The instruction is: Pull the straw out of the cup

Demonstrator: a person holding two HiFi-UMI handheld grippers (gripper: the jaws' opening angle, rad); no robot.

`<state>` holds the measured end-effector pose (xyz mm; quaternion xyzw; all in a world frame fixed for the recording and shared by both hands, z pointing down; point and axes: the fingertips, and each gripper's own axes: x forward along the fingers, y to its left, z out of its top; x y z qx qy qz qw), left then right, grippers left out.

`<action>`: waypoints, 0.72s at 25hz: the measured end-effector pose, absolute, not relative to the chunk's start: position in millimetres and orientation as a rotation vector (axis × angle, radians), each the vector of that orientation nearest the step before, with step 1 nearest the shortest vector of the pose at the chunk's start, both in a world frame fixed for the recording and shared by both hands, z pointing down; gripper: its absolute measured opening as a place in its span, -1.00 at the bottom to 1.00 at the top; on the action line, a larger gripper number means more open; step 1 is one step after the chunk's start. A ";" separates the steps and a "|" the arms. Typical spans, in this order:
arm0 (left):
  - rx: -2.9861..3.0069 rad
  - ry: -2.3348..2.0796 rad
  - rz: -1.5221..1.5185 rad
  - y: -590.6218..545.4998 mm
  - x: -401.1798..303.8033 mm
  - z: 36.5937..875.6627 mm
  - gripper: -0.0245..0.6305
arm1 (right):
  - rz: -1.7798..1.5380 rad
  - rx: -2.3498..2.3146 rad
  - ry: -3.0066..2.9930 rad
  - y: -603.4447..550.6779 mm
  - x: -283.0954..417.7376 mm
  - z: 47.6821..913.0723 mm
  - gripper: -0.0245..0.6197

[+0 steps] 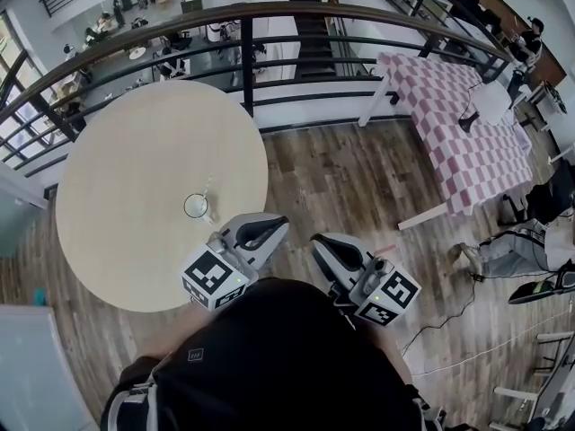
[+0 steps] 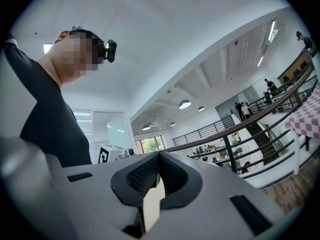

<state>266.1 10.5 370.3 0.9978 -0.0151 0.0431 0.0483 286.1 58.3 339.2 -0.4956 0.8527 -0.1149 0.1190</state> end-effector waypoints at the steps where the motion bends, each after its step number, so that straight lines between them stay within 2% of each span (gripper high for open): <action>1: 3.040 -0.048 0.132 9.9 265.4 370.7 -0.90 | -0.338 -1.448 2.494 57.7 285.4 339.6 -0.86; 18: 3.015 -0.043 0.145 15.1 257.3 376.5 -0.90 | -0.381 -1.428 2.503 62.0 273.4 344.2 -0.86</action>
